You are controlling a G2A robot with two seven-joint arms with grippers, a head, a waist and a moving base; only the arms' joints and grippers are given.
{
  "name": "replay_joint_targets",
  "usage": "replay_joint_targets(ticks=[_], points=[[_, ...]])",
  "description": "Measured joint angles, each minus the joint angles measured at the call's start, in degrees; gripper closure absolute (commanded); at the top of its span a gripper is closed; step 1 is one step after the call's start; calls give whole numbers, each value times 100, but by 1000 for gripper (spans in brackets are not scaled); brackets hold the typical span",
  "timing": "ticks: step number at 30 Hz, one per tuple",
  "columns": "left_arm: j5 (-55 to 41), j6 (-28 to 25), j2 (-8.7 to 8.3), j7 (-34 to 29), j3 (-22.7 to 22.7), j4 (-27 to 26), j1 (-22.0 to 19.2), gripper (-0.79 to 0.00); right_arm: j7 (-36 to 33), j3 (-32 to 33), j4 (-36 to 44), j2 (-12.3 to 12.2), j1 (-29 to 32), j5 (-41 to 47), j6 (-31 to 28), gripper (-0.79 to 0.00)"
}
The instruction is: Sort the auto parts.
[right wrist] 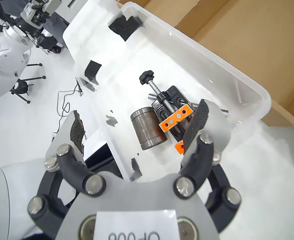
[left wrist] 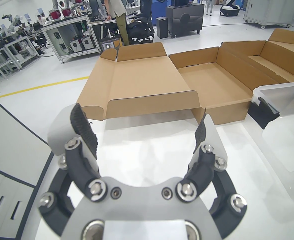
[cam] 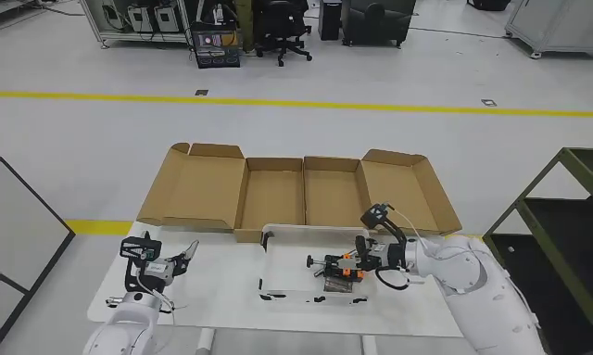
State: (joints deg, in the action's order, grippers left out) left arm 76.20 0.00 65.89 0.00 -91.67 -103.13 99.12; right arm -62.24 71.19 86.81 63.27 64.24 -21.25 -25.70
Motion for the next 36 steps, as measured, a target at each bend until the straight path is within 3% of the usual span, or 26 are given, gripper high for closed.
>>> replay_joint_targets(ticks=[2,13,28,31,36], points=[[0,0,0,0,0,0,0,-785,16,-90,-90,12,-80,88,2,-733],[0,0,0,0,0,0,0,-785,79,-572,-1024,119,-761,454,549,-785],[0,0,0,0,0,0,0,-785,13,-1435,-1725,324,-1377,323,1177,-785],[0,0,0,0,0,0,0,-785,33,-1545,-1756,377,-1478,533,1004,-785],[0,0,0,0,0,0,0,-785,-147,-1417,-1799,391,-1587,1471,233,-785]])
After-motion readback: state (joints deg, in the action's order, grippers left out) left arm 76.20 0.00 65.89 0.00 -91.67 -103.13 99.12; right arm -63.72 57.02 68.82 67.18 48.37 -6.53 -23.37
